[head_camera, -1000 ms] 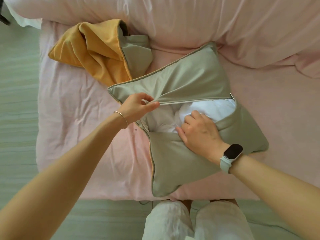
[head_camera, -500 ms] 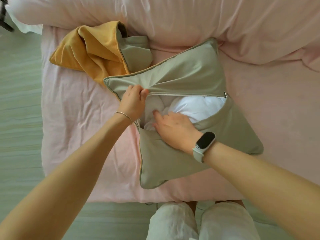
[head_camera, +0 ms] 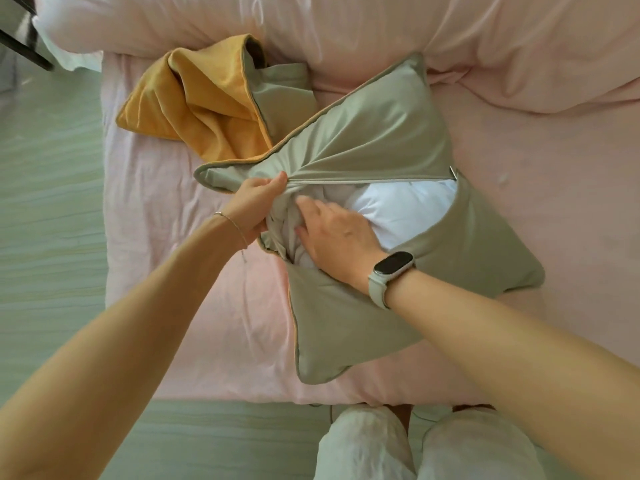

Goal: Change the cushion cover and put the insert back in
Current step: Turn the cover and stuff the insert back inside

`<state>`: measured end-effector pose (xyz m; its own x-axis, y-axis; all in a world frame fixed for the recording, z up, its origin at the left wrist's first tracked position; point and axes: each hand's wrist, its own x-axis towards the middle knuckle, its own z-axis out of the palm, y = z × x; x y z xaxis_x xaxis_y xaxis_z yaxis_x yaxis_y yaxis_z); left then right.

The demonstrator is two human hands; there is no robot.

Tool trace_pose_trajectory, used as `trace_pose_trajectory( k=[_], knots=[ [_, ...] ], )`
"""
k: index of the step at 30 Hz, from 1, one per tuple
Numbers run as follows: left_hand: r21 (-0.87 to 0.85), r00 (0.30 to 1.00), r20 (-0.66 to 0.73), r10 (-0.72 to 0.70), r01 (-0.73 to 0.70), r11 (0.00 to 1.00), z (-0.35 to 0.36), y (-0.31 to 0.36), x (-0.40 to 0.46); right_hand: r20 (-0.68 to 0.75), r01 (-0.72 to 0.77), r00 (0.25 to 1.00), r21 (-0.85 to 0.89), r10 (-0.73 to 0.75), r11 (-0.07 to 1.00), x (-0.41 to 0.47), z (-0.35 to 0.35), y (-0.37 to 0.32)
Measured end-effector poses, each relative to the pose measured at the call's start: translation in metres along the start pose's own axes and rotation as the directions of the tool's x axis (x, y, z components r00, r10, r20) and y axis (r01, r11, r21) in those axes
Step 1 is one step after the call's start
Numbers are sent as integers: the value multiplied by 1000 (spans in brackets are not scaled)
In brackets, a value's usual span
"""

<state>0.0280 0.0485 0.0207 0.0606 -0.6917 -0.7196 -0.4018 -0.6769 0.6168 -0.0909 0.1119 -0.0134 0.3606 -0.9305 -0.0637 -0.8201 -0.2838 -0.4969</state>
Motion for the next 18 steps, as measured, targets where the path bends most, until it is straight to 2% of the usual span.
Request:
trace_pose_trajectory(
  k=[3,4,6,9,10,12,13,16,18],
  knots=[
    [37,996,10,85,-86,996,-4,-1,-4,14,-114,993,-67,115,991,8,9,-2],
    [46,993,21,117,-118,992,-7,-1,-5,62,-147,987,-71,151,987,16,6,-5],
    [127,985,36,169,-172,977,-16,1,-4,100,-153,981,-107,163,982,32,13,-4],
    [290,970,-24,243,-226,930,-27,5,1,-18,-203,979,-208,203,957,44,12,-3],
    [323,961,-74,266,-229,918,-30,7,5,0,-181,982,-246,187,952,45,10,-4],
    [388,930,-177,323,-236,891,-37,11,12,191,-77,975,-198,115,977,51,20,-4],
    [448,910,-211,358,-236,863,-41,12,15,206,-33,976,-181,70,983,57,26,-2],
    [608,867,-183,463,-270,746,-51,8,22,75,105,993,-261,-89,960,63,29,-6],
    [649,855,-128,502,-310,695,-53,3,24,12,228,973,-188,-229,955,67,37,-10]
  ],
)
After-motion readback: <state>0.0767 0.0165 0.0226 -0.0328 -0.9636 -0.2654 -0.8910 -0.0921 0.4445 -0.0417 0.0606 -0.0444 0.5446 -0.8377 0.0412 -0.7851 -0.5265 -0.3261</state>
